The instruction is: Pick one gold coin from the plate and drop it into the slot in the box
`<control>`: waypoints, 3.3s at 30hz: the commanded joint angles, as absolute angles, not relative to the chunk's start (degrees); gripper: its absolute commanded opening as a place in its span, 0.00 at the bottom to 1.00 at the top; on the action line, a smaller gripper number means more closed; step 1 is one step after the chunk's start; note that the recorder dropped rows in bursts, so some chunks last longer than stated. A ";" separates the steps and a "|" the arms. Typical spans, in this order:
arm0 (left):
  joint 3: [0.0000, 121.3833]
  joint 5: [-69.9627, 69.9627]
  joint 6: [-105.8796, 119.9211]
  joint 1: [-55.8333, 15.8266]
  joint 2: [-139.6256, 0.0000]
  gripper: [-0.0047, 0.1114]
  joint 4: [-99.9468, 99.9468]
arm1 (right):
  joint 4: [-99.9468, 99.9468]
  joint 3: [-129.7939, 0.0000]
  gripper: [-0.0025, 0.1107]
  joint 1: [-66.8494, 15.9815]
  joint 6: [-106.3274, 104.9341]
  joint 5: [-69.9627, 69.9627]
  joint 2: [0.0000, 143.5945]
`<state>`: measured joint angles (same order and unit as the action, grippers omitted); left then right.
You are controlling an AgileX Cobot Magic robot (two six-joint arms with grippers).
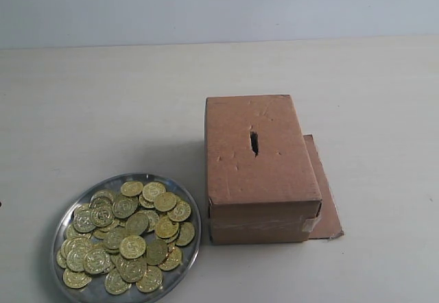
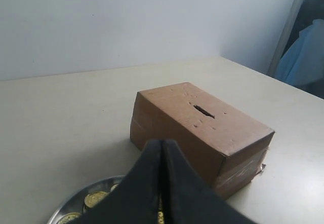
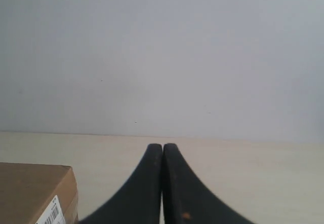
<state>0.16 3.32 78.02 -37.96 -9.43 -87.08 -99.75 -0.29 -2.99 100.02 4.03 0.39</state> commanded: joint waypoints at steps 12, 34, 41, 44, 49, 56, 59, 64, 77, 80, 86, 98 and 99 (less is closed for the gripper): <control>0.00 3.62 77.71 -37.85 -9.13 0.05 -87.70 | -99.95 -1.52 0.02 -6.01 96.94 5.64 0.00; 0.00 3.51 77.71 -37.85 -9.13 0.05 -87.70 | -68.43 -4.40 0.02 -6.01 65.27 1.55 0.00; 0.00 3.75 77.71 -37.85 -9.13 0.05 -87.70 | -3.53 -4.14 0.02 -6.01 -0.41 -4.16 0.00; 0.00 3.51 77.71 -37.85 -9.13 0.05 -87.70 | 17.76 -3.60 0.02 -6.01 -23.56 -6.75 0.00; 0.00 3.51 77.71 -37.85 -9.13 0.05 -87.70 | 22.96 -3.60 0.02 -6.01 -32.41 -10.84 0.00; 0.00 3.51 77.71 -37.85 -9.13 0.05 -87.70 | 3.88 -3.37 0.02 -6.01 -10.62 -12.92 0.00; 0.00 3.51 77.71 -37.85 -9.13 0.05 -87.70 | -0.87 -3.25 0.02 -6.01 -3.71 -14.72 0.00; 0.00 3.51 77.71 -37.85 -9.13 0.05 -87.70 | -0.97 -0.35 0.02 -6.01 -0.45 -14.71 0.00; 0.00 3.51 77.71 -37.85 -9.13 0.05 -87.70 | -2.69 0.00 0.02 -5.86 0.00 -15.98 0.00; 0.00 3.51 77.71 -37.85 -9.13 0.05 -87.70 | -2.45 0.00 0.02 -4.28 0.00 -16.23 0.00; 0.00 3.51 77.71 -37.85 -9.13 0.05 -87.70 | -2.31 0.00 0.02 -4.01 0.73 -16.22 0.00; 0.00 3.51 77.71 -37.85 -9.13 0.05 -87.70 | -1.79 0.00 0.02 -4.01 1.81 -16.22 0.00; 0.00 3.51 77.71 -37.85 -9.13 0.05 -87.70 | -1.79 0.00 0.02 -4.01 1.81 -16.22 0.00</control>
